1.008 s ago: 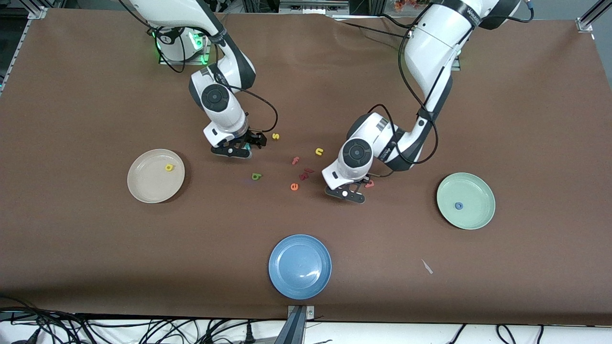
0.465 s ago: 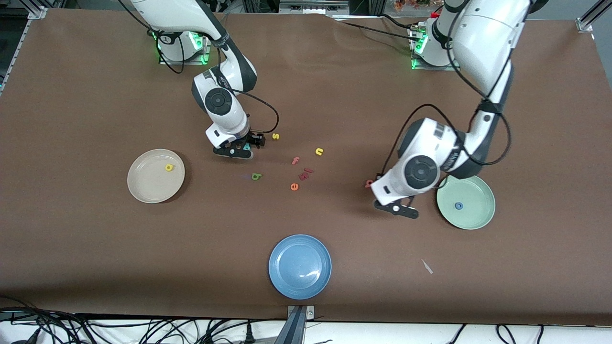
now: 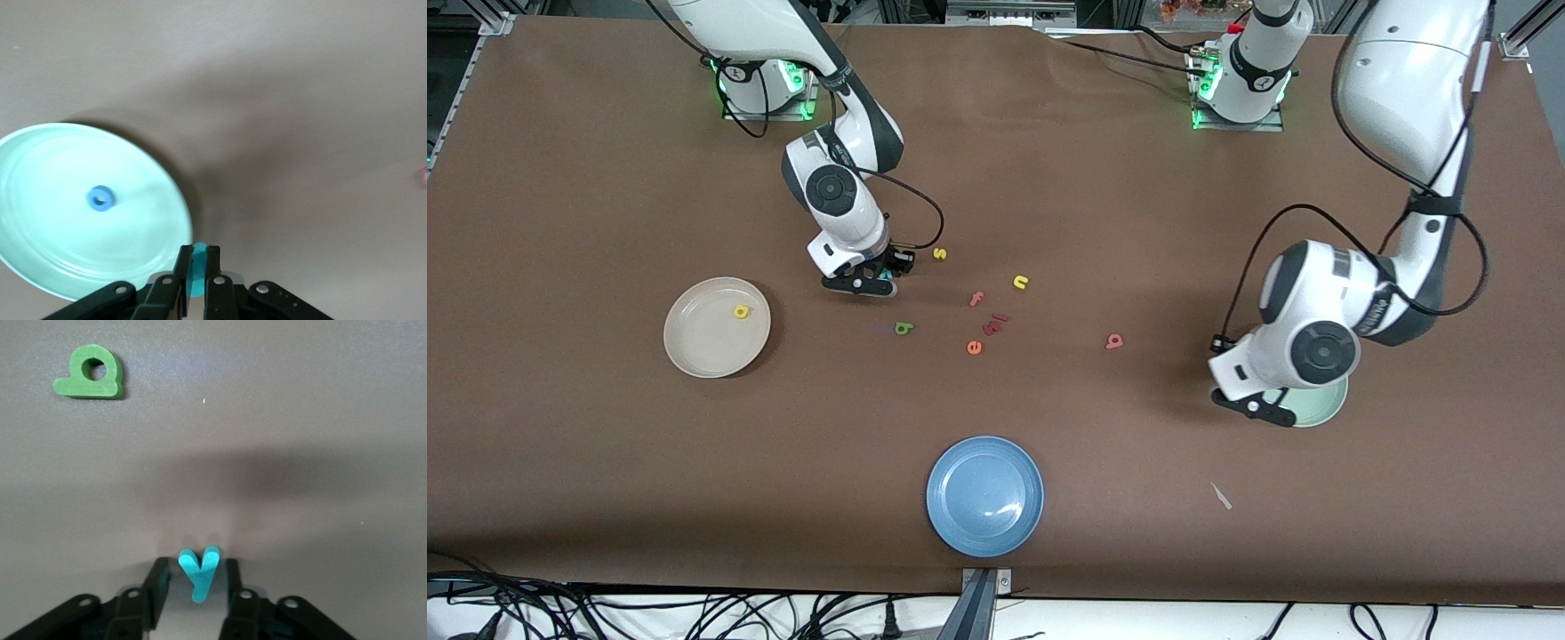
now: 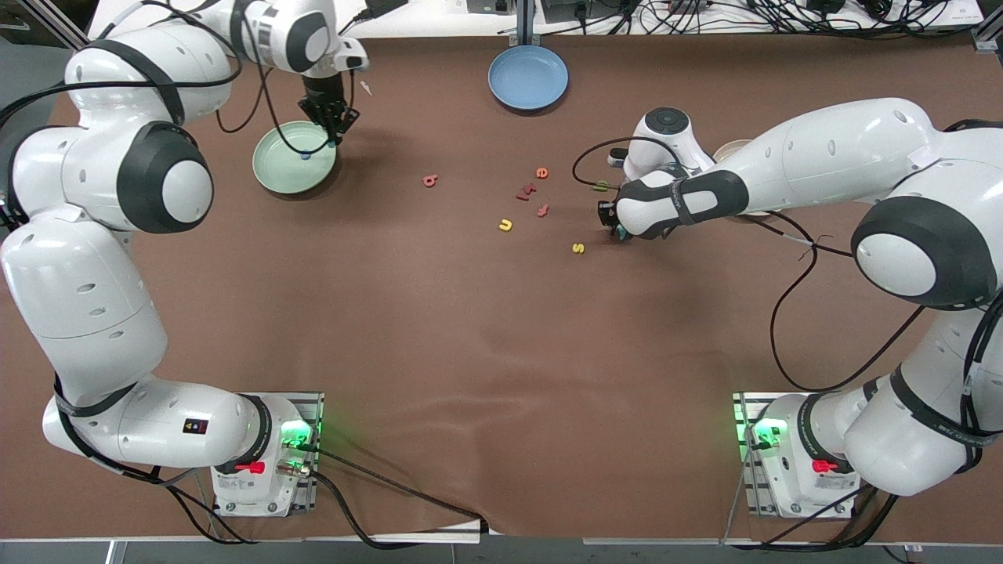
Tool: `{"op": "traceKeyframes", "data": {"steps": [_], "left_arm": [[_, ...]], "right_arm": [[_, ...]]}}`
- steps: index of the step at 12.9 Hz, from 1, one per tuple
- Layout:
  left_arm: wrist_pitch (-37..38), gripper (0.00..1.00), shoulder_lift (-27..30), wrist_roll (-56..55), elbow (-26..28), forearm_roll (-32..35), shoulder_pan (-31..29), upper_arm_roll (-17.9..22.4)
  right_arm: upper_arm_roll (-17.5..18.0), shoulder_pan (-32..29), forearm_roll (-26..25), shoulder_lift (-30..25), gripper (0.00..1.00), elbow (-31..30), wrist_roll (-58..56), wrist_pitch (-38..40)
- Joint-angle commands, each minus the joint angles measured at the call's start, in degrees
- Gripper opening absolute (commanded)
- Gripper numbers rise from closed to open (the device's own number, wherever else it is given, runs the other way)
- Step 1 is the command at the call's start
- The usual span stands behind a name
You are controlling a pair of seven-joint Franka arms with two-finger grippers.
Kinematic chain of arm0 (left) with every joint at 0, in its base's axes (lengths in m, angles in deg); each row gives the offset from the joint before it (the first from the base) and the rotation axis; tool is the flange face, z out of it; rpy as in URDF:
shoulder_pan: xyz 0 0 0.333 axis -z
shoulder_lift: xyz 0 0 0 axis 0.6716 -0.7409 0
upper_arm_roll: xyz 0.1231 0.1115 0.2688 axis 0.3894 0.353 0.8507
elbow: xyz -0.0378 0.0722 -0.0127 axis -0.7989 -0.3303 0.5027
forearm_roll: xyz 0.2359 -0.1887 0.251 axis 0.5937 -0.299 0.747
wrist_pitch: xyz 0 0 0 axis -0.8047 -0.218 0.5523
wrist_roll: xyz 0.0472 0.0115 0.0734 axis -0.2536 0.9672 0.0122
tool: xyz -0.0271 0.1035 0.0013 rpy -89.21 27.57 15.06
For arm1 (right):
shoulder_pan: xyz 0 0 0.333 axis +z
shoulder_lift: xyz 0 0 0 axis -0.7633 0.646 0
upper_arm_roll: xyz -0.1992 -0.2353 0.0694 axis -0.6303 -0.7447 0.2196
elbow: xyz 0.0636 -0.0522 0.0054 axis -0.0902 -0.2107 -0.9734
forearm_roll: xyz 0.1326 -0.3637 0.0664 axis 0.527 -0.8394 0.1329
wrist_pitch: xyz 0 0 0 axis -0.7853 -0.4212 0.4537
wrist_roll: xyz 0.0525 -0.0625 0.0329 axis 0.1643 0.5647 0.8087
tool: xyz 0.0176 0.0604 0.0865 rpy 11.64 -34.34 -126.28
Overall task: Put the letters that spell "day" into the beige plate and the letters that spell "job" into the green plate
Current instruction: 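Drop the cyan j and cyan y onto the green and beige plates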
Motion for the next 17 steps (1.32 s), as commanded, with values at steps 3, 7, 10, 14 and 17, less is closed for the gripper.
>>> {"op": "traceKeyframes", "data": {"steps": [3,7,10,14,17], "left_arm": [[-6.0,0.0,-2.2,12.9,1.3,2.3,-7.3,-0.9],[-7.0,0.99,-3.2,13.1,3.4,2.2,-6.9,-0.9],[-6.2,1.0,-2.6,13.2,3.3,2.0,-6.7,-1.5],[-2.4,1.0,-0.3,7.7,2.3,0.9,-6.6,-7.9],[-1.3,1.0,-0.1,-9.6,2.6,0.6,-6.1,-13.5]], "right_arm": [[0.0,-0.1,0.7,0.5,0.0,0.8,-1.1,0.0],[-0.3,-0.2,0.8,0.2,0.0,2.6,-1.1,2.2],[-1.7,-0.2,0.7,-0.3,0.0,6.4,-1.7,8.5],[-9.0,-0.2,0.7,-3.1,0.0,8.1,-15.4,16.4],[-15.6,-0.2,0.7,-4.5,0.0,7.8,-27.2,19.1]]}}
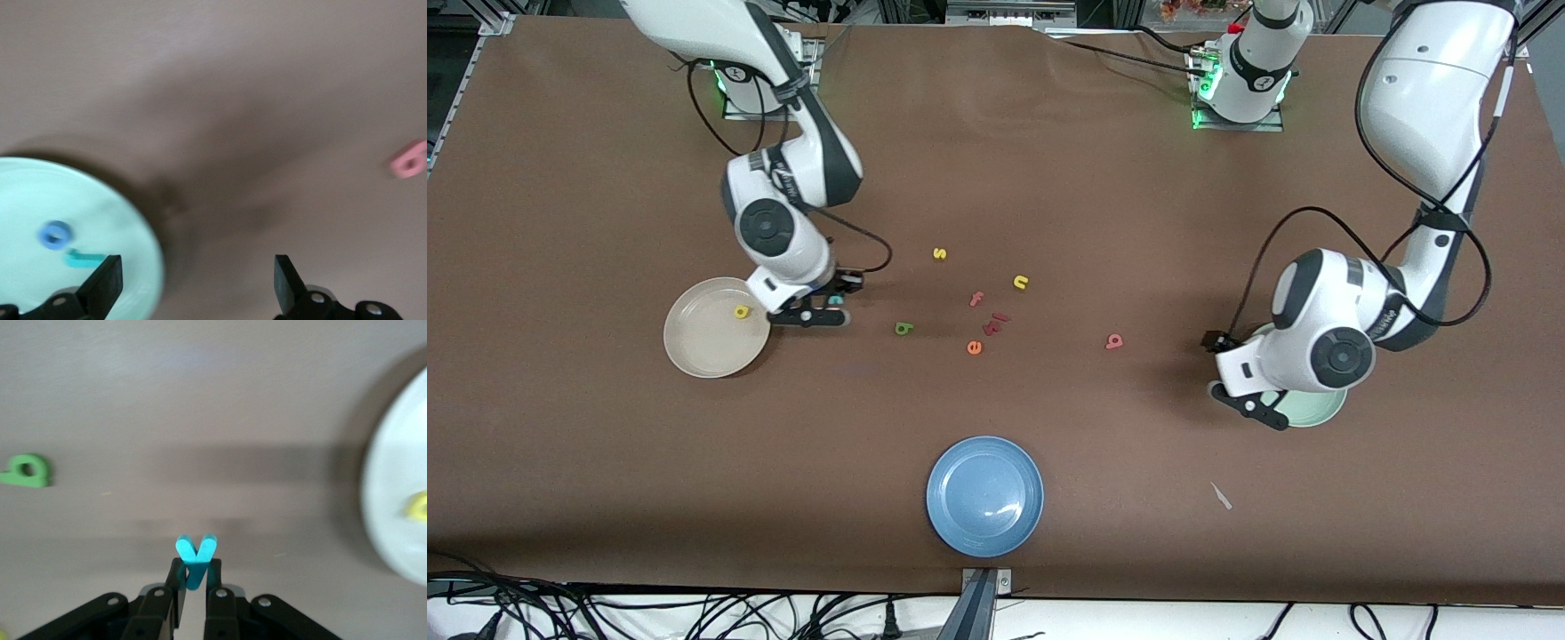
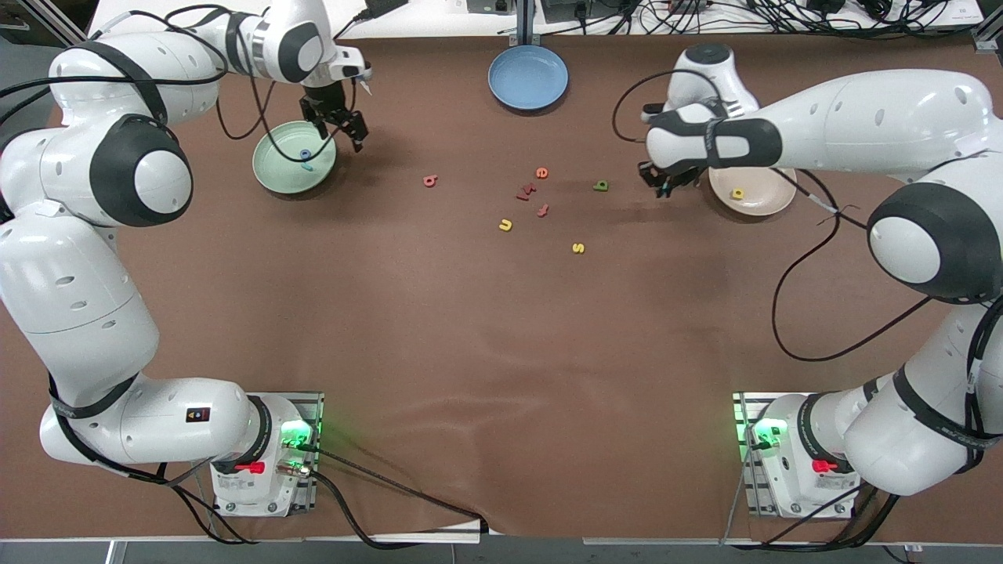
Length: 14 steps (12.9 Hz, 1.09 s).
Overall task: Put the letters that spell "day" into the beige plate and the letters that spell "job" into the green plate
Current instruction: 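Drop the cyan j and cyan y onto the green and beige plates, then grasp the pink b and green b with the left and right grippers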
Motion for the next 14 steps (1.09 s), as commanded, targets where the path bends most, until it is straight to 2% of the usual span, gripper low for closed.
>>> {"op": "traceKeyframes", "data": {"steps": [1,4,8,10,11,14], "left_arm": [[1.0,1.0,0.7,-11.8,0.6,-0.1,0.9,-3.5],[-2.4,1.0,-1.0,-23.7,0.8,0.3,6.5,-3.8],[-8.4,0.97,-3.8,-31.5,1.7,0.8,11.0,-3.5],[-9.6,0.75,-4.3,-32.2,1.7,0.8,10.8,-3.4],[-11.5,0.69,-5.2,-33.6,1.7,0.8,10.9,-3.4],[-13.6,0.66,-6.2,-37.3,2.0,1.0,10.7,-3.3]], "right_arm": [[-5.7,0.2,0.7,-1.9,0.0,-0.5,-11.3,3.1],[-11.1,0.1,0.7,-1.3,0.0,-0.5,-20.8,2.8],[-12.0,-4.6,0.7,1.7,0.02,1.7,-28.1,1.6],[-12.0,-5.0,0.8,2.6,1.0,4.3,-29.0,2.2],[-11.6,-4.8,0.8,2.6,1.0,5.2,-28.8,2.7],[-10.2,-4.2,3.7,3.5,1.0,9.5,-26.6,7.9]]}}
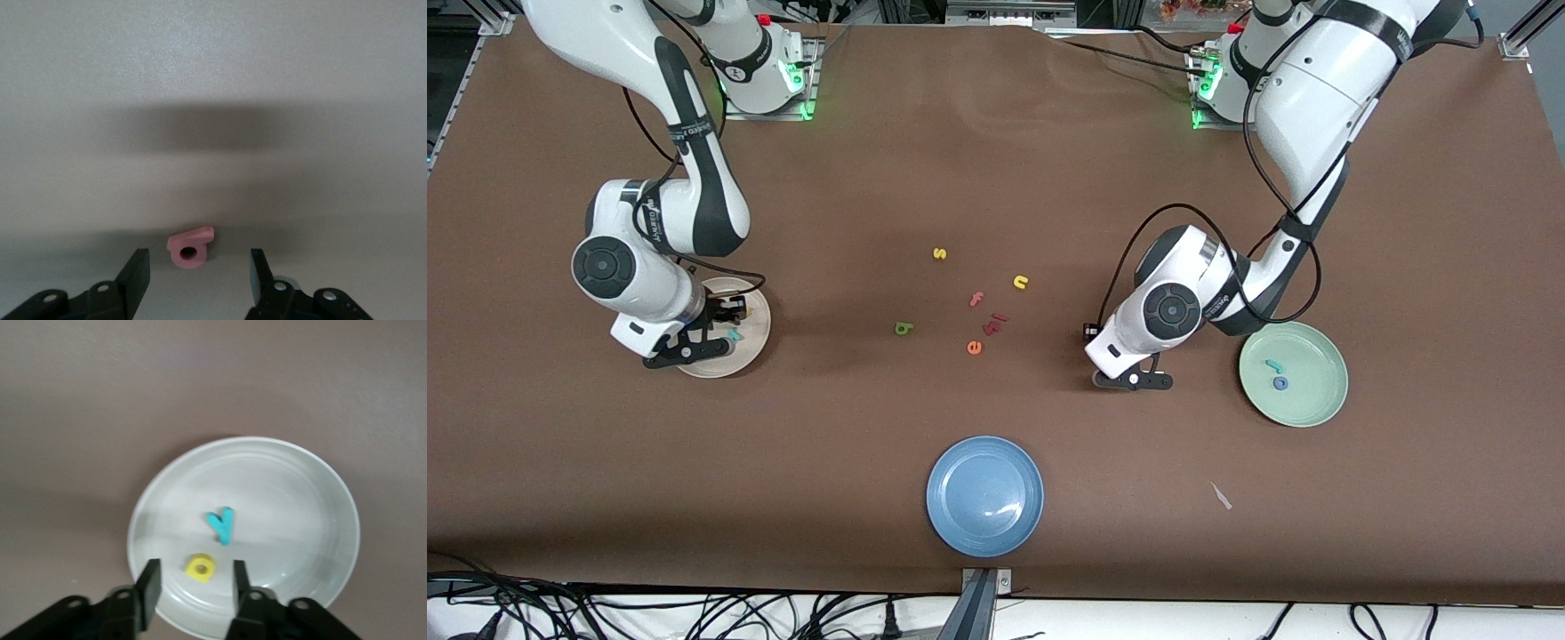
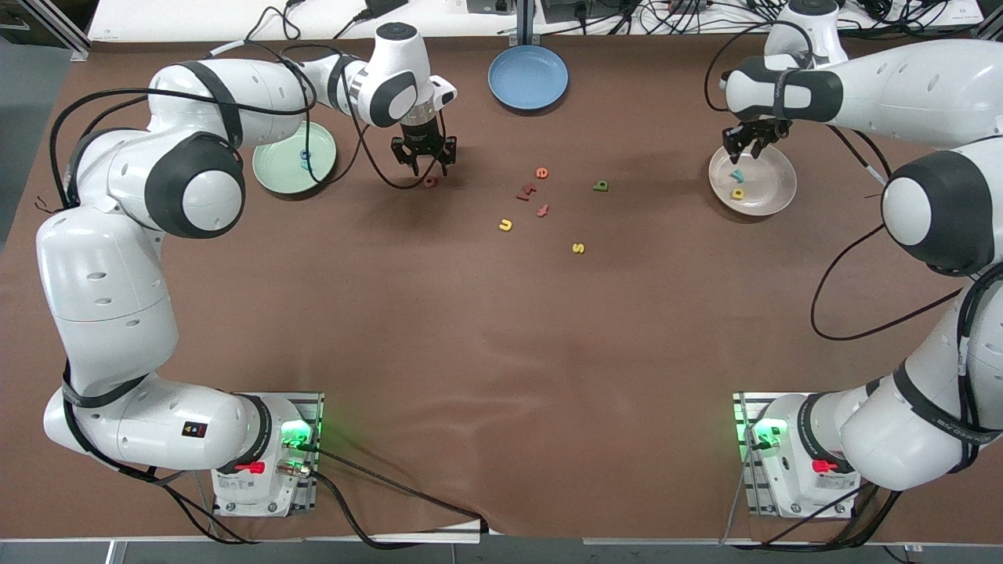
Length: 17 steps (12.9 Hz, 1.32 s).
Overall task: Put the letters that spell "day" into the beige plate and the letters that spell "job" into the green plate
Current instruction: 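Grasp the pink b and green b with the left and right grippers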
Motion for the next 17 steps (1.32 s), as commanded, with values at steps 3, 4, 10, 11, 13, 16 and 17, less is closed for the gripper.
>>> {"op": "traceKeyframes", "data": {"steps": [3,4,10,11,13,16,17], "left_arm": [[-1.5,0.6,-0.2,-2.6,1.0,2.1,-0.5,0.2],[-1.5,0.59,-0.2,-2.8,1.0,2.1,-0.6,0.2],[-3.7,0.6,-0.7,-3.4,2.1,1.8,-0.9,0.2],[-4.1,0.6,-0.6,-3.4,2.5,1.8,-1.0,0.1],[-4.1,0.51,-0.6,-3.4,2.6,1.8,-1.0,0.1],[-4.1,0.02,-0.7,-3.5,2.6,1.1,-1.1,0.1],[-4.0,0.01,-0.6,-3.5,2.6,1.1,-1.3,0.1]], "right_arm": [[3.7,0.4,4.0,2.6,1.0,6.5,5.4,4.6],[5.1,0.4,4.6,3.1,1.0,7.2,7.6,4.6],[12.2,0.4,5.6,8.1,1.0,14.1,23.7,4.2],[13.5,0.4,5.6,9.3,1.0,15.6,26.8,4.1],[16.4,0.6,5.5,11.0,1.0,18.3,32.7,4.0],[17.7,1.6,5.5,13.4,1.0,19.9,36.7,3.7],[17.7,2.4,5.4,13.6,1.0,20.0,37.8,3.3]]}}
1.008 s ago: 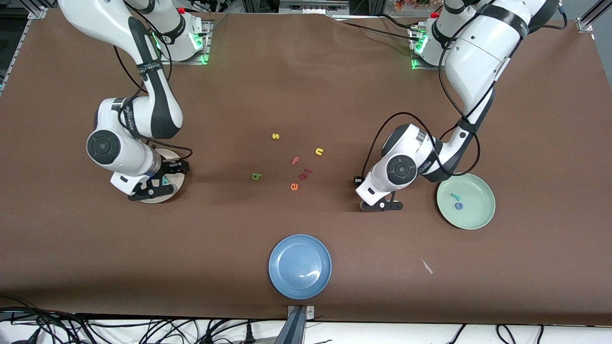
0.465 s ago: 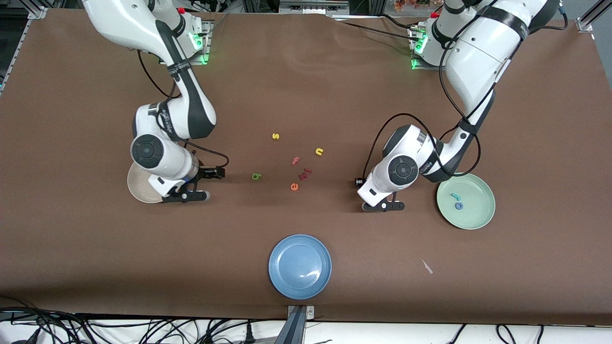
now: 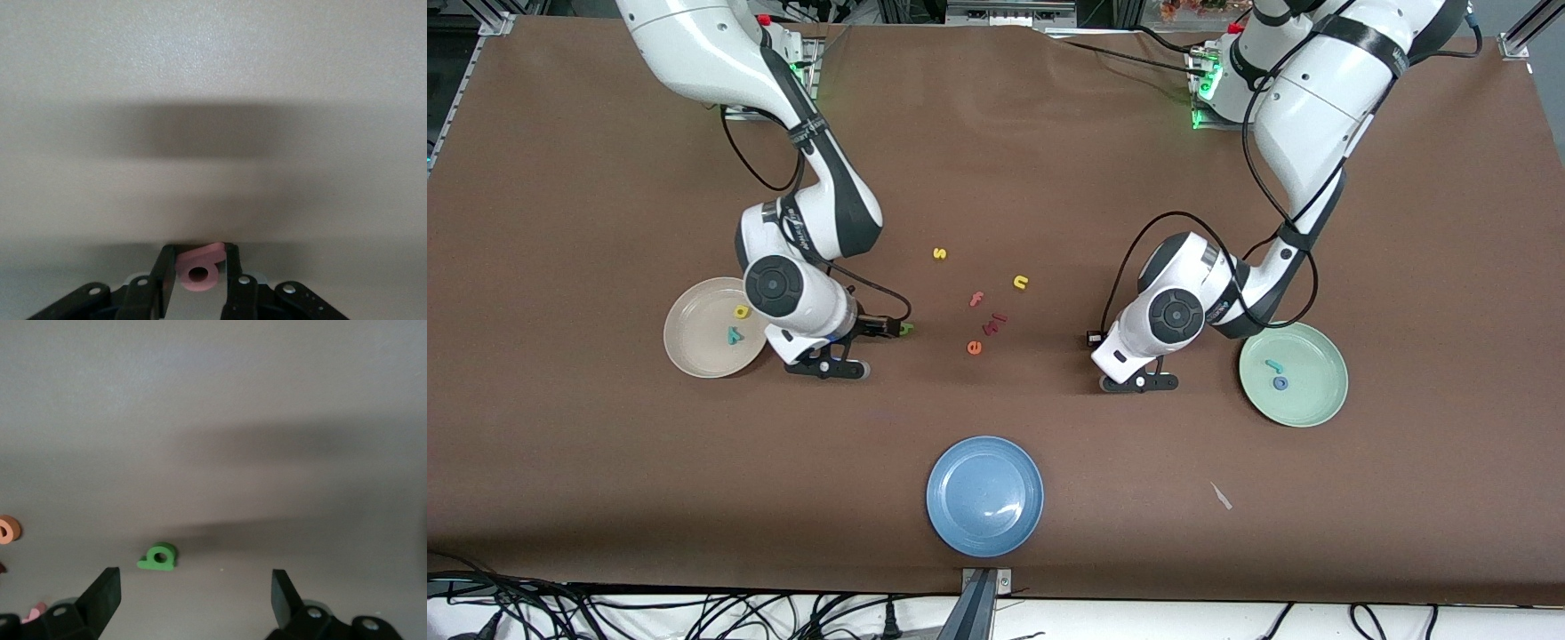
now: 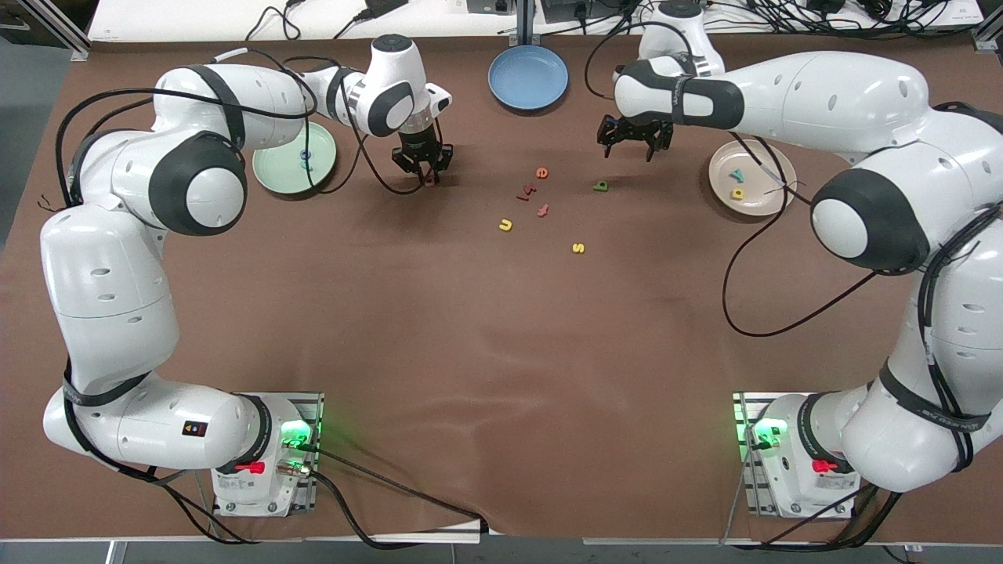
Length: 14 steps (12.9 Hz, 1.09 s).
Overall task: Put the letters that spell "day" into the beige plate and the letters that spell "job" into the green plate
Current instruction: 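Grasp the pink b and green b with the left and right grippers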
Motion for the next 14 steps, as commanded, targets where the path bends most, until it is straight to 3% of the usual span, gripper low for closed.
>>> {"op": "traceKeyframes", "data": {"steps": [1,7,14], "left_arm": [[-0.2,0.01,0.8,-1.0,0.8,1.2,-0.7,-0.3],[6.9,0.01,5.1,2.2,-0.2,2.1,-4.4,-0.3],[12.2,0.01,7.4,32.9,-0.1,2.1,-19.9,0.1]], "right_arm": [[0.2,1.3,0.7,2.1,1.0,2.3,3.1,-0.4],[0.3,5.1,0.7,5.2,1.0,2.0,7.0,-5.8],[0.1,6.1,0.1,4.1,1.0,-4.9,6.2,-13.3]]}}
